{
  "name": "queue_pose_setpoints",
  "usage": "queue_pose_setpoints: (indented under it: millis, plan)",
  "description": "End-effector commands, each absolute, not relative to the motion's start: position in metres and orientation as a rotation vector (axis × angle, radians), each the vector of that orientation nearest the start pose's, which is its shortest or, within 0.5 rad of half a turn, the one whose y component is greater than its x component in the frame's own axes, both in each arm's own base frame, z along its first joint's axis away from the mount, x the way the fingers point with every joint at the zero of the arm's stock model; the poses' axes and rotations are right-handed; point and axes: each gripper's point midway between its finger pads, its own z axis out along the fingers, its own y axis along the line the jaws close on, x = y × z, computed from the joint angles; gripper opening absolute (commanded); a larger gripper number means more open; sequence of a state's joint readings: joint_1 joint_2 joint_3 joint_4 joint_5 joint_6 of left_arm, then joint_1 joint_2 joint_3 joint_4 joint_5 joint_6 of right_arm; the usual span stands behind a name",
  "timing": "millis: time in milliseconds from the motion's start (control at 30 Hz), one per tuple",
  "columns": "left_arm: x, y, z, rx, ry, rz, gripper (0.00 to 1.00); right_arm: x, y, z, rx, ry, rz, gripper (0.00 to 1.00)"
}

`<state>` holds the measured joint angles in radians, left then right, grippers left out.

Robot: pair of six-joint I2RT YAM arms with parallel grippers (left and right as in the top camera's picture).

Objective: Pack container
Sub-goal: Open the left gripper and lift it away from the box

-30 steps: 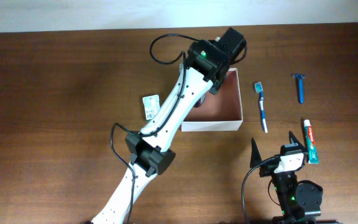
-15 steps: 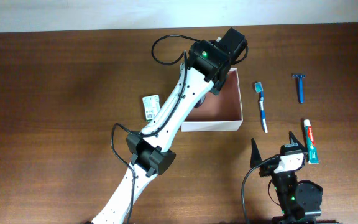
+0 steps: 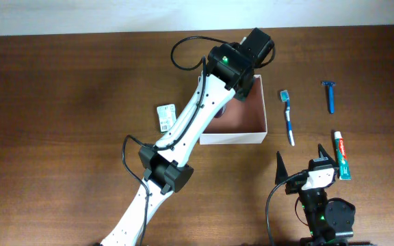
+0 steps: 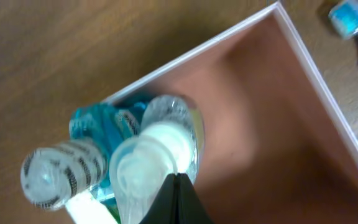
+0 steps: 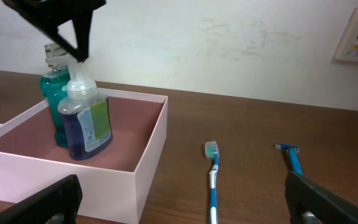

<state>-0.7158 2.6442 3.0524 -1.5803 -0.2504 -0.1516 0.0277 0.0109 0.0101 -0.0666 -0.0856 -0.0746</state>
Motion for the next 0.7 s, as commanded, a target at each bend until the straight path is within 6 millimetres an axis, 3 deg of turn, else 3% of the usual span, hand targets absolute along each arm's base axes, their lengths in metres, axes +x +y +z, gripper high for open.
queue_pose_setpoints:
  millis: [0,100,233,333,367,433,567,600,667]
  plan:
    - [0.449,-0.333,0.180,0.638,2.545,0.033,0.04,0.245,0.019,0.158,-0.135,1.636,0.026,0.98]
    - [0.458,-0.340,0.198,0.607,2.478,-0.014,0.05,0.245,0.019,0.158,-0.135,1.636,0.026,0.98]
    - [0.465,-0.344,0.236,0.558,2.377,-0.081,0.07,0.245,0.019,0.158,-0.135,1.635,0.026,0.98]
    - [0.467,-0.334,0.271,0.507,2.309,-0.115,0.10,0.245,0.019,0.158,-0.135,1.636,0.026,0.98]
    - [0.468,-0.328,0.283,0.485,2.294,-0.123,0.15,0.245,0.019,0.158,-0.135,1.635,0.026,0.98]
    - [0.470,-0.310,0.305,0.436,2.267,-0.131,0.28,0.245,0.019,0.158,-0.135,1.636,0.026,0.98]
    - [0.474,-0.256,0.343,0.270,2.251,-0.135,0.42,0.245,0.019,0.158,-0.135,1.635,0.026,0.98]
    - [0.476,-0.225,0.355,0.178,2.253,-0.126,0.52,0.245,0.019,0.158,-0.135,1.636,0.026,0.98]
    - [0.479,-0.190,0.363,0.090,2.262,-0.100,0.71,0.245,0.019,0.158,-0.135,1.636,0.026,0.98]
